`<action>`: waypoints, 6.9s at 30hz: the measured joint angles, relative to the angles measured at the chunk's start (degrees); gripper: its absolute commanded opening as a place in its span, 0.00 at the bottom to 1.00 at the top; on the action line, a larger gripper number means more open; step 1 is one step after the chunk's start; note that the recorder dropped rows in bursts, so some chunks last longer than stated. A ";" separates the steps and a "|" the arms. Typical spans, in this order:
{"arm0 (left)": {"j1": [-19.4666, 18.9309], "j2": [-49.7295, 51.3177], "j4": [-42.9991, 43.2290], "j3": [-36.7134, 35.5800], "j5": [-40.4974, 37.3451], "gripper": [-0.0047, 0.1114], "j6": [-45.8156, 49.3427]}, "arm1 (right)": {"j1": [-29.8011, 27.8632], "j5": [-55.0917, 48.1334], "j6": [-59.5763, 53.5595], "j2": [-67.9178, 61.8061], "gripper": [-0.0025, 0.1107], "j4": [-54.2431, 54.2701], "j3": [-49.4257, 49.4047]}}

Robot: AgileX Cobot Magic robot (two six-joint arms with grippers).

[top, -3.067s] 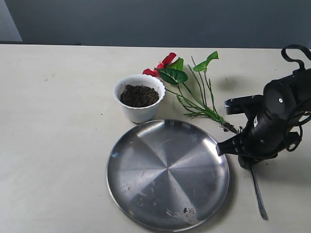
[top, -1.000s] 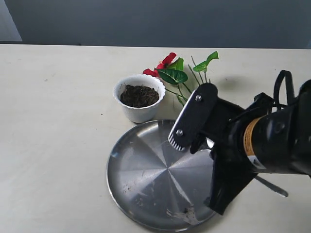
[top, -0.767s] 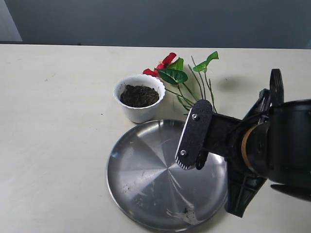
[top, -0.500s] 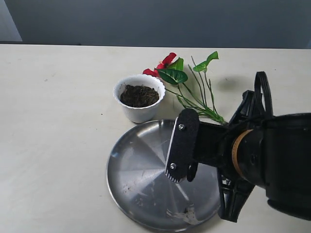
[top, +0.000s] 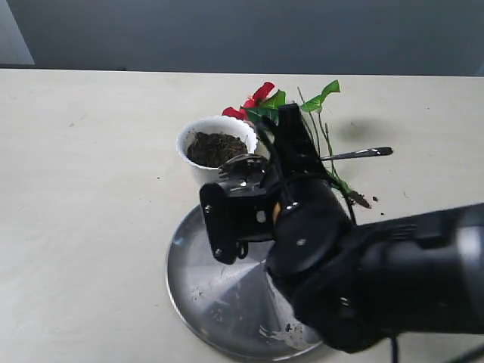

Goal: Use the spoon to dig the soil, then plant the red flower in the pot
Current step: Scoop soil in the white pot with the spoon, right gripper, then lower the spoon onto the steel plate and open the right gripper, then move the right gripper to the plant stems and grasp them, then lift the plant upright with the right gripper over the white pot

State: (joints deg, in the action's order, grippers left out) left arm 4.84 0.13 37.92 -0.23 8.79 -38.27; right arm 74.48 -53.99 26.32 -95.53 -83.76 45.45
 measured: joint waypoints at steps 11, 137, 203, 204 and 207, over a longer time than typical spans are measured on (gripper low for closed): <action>0.00 0.00 0.00 0.00 0.00 0.04 0.00 | -9.53 -1.24 -5.23 -12.72 0.02 -6.59 17.08; 0.00 0.00 0.00 0.00 0.00 0.04 0.00 | -13.81 3.02 -24.64 -16.20 0.30 64.73 24.67; 0.00 0.00 0.00 0.00 0.00 0.04 0.00 | -46.27 33.23 -25.93 -18.14 0.02 75.96 26.03; 0.00 0.00 0.00 0.00 0.00 0.04 0.00 | -46.27 34.09 -25.93 -17.00 0.02 77.27 25.79; 0.00 0.00 0.00 0.00 0.00 0.04 0.00 | -46.27 39.21 -25.93 -12.02 0.02 81.71 24.26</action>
State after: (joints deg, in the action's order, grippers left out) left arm 4.84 0.13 37.92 -0.23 8.79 -38.27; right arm 28.22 -14.78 0.39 -107.54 -2.05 69.71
